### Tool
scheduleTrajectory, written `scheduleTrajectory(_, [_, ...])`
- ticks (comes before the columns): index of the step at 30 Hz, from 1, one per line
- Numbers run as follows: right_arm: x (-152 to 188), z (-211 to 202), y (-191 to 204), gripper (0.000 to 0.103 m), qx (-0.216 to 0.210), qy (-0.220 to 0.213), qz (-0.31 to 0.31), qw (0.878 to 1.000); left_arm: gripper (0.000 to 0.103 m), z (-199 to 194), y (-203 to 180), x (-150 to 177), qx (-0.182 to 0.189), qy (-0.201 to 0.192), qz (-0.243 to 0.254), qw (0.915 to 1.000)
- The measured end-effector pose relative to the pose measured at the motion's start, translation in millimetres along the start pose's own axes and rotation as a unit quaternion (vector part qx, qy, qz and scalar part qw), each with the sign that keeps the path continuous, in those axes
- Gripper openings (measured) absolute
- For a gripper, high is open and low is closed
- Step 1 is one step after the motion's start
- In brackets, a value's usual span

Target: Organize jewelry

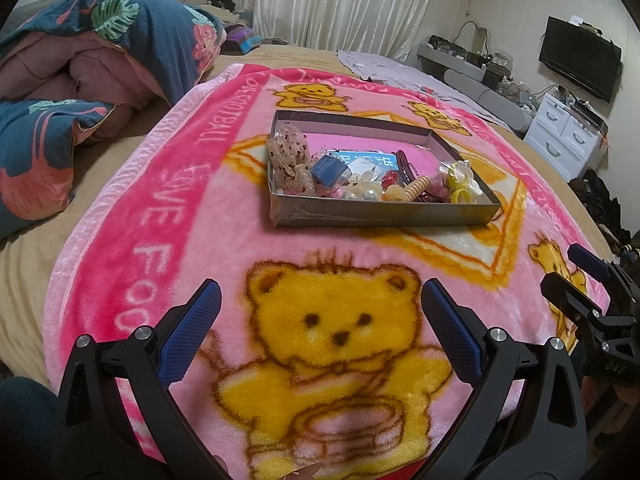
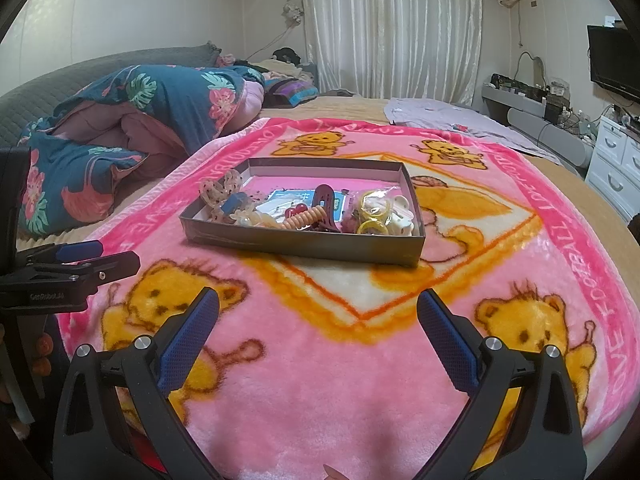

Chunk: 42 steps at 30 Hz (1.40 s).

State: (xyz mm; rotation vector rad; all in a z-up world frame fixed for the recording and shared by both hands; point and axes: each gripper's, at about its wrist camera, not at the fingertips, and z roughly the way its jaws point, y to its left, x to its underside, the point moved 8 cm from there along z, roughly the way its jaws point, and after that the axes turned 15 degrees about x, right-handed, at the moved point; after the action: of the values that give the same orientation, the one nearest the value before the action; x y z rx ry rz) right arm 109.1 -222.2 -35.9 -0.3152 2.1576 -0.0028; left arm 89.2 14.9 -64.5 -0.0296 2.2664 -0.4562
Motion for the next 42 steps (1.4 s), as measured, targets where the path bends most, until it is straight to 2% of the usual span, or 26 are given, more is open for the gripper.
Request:
scheduleTrajectory(22, [0.3,0.1,1.5,0.099,0.002,0.0,-0.003,1.0,0.094,1.1,0.2,0.2,-0.001,0.002,0.0,1.0])
scheduleTrajectory(27, [-0.4,3.0,-4.8,0.099,0.01,-0.001,0.001,1.0,0.094,1.5,7.2,4.4,0.012,0.003,-0.014,0.9998])
scheduleTrajectory(33, [1.8,17.3,-21.1,0.099,0.017,0.013,0.022,1.0,0.094,6.4,13.6,6.2,-0.009,0.009,-0.022,0.9997])
scheduleTrajectory(36, [0.9,28.7,-34.4,0.099,0.028,0.019,0.03,0.999,0.094,8.5,24.3,5.5,-0.022,0.013,-0.034,0.9991])
scheduleTrajectory(39, [-4.3,48.8,-58.9,0.099,0.042,0.033,0.054,0.997,0.094,18.3,52.6,-1.2,-0.042,0.028,-0.077,0.9958])
scheduleTrajectory(42, [-17.6,90.6,-110.6,0.099,0.096,0.047,0.069,0.992,0.094,25.6,106.9,-23.2,-0.086,0.02,-0.117,0.9892])
